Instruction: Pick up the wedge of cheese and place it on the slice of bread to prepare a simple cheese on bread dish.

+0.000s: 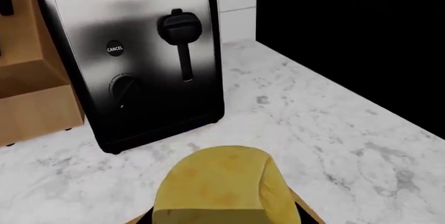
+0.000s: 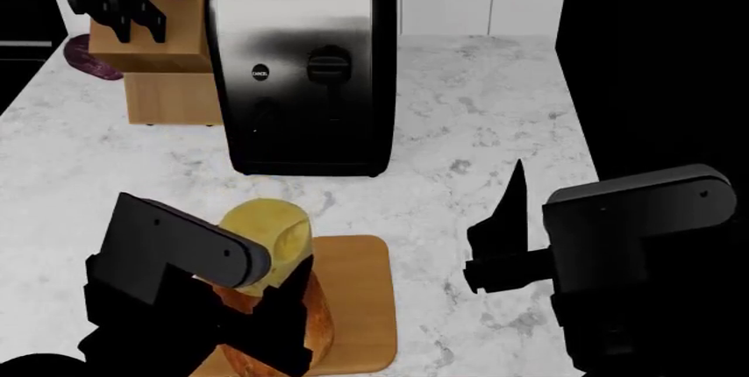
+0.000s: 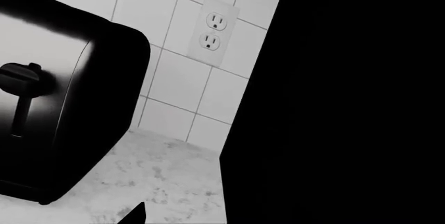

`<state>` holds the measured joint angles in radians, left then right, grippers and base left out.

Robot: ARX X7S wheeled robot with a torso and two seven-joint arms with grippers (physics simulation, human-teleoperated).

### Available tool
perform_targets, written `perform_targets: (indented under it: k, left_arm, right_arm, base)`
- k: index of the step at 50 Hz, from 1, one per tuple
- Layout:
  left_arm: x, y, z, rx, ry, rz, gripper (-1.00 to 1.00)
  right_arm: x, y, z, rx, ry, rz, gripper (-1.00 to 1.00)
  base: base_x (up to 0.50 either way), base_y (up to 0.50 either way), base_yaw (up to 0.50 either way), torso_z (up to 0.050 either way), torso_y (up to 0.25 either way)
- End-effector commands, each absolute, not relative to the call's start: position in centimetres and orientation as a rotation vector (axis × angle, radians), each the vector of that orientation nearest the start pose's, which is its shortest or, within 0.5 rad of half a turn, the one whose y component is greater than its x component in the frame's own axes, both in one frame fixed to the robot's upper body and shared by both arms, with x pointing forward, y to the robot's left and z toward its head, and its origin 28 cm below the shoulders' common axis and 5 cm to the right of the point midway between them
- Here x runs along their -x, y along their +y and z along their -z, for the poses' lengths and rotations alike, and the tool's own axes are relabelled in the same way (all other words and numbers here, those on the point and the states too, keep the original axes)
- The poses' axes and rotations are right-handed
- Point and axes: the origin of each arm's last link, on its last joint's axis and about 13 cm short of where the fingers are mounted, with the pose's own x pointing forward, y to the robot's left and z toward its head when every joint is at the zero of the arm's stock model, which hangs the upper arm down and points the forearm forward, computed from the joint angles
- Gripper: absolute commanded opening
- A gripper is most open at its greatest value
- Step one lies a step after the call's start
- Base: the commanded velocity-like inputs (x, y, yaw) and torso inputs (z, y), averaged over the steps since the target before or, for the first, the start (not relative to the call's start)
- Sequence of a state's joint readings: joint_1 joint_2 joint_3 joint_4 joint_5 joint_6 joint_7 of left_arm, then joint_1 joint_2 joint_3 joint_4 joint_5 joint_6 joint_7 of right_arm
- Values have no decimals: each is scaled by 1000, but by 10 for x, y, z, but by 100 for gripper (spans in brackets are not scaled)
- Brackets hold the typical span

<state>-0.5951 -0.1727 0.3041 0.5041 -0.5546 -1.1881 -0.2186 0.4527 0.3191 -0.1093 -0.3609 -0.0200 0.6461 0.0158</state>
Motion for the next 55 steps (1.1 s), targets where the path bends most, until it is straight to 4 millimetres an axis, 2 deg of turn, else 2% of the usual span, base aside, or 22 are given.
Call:
perform_targets:
  k: [1, 8, 9, 46, 55]
  left_arm:
    - [-257, 162, -168, -84, 200, 402, -100]
    - [-257, 161, -168, -87, 202, 406, -100]
    - [-256, 161, -169, -88, 198, 414, 100]
    - [-246, 159, -180, -79, 171, 444, 100]
    - [-239, 161, -192, -77, 140, 444, 100]
  right_arm:
    - [-276, -157, -160, 377, -137, 82, 100]
    - [-277, -156, -162, 377, -140, 80, 100]
    - [-277, -156, -162, 377, -140, 80, 100]
    - [-276, -157, -157, 367, -133, 85, 100]
    - [-276, -156, -157, 368, -133, 85, 100]
  base:
    - [0, -4, 0, 0, 0]
    - [0, -1, -1, 0, 0]
    - [0, 0, 0, 0, 0]
    - [0, -1, -1, 0, 0]
    - [0, -2, -1, 0, 0]
